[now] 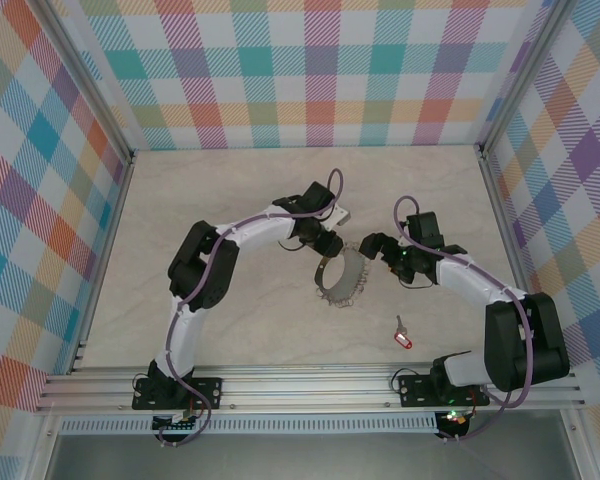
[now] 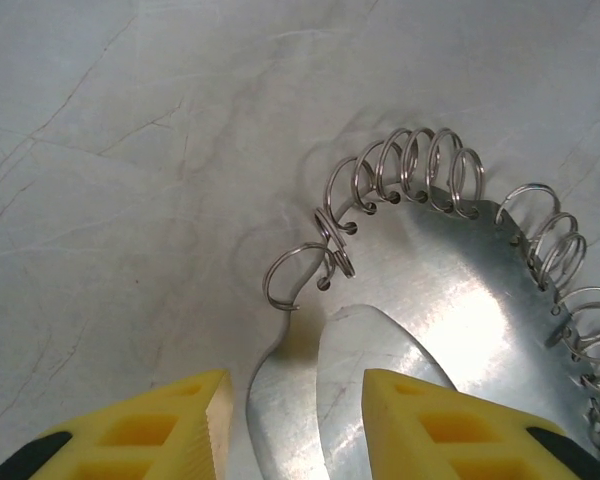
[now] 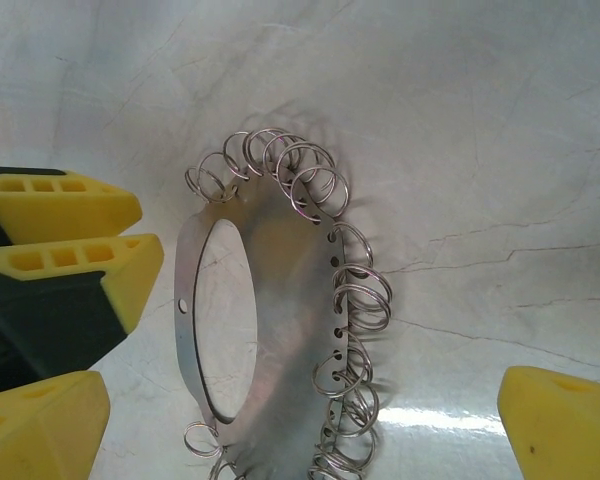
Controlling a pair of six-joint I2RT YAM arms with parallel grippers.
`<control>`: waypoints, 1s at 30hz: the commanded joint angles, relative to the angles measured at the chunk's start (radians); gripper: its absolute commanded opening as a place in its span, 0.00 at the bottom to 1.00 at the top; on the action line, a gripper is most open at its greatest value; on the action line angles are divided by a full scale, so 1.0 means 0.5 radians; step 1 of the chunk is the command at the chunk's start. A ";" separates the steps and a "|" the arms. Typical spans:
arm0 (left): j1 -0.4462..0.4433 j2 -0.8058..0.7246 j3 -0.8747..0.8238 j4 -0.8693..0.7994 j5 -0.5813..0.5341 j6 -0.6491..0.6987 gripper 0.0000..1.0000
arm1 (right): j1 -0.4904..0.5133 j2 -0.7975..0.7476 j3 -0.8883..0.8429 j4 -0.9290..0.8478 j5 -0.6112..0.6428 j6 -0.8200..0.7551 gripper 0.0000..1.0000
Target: Put the keys on the keyring
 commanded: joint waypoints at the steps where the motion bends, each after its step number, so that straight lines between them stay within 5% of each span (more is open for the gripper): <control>1: 0.004 0.050 0.093 -0.011 0.000 0.059 0.39 | -0.012 -0.037 -0.031 0.040 -0.035 0.023 1.00; 30: 0.065 0.294 0.299 -0.015 0.186 0.066 0.35 | -0.049 -0.023 -0.061 0.060 -0.045 0.024 1.00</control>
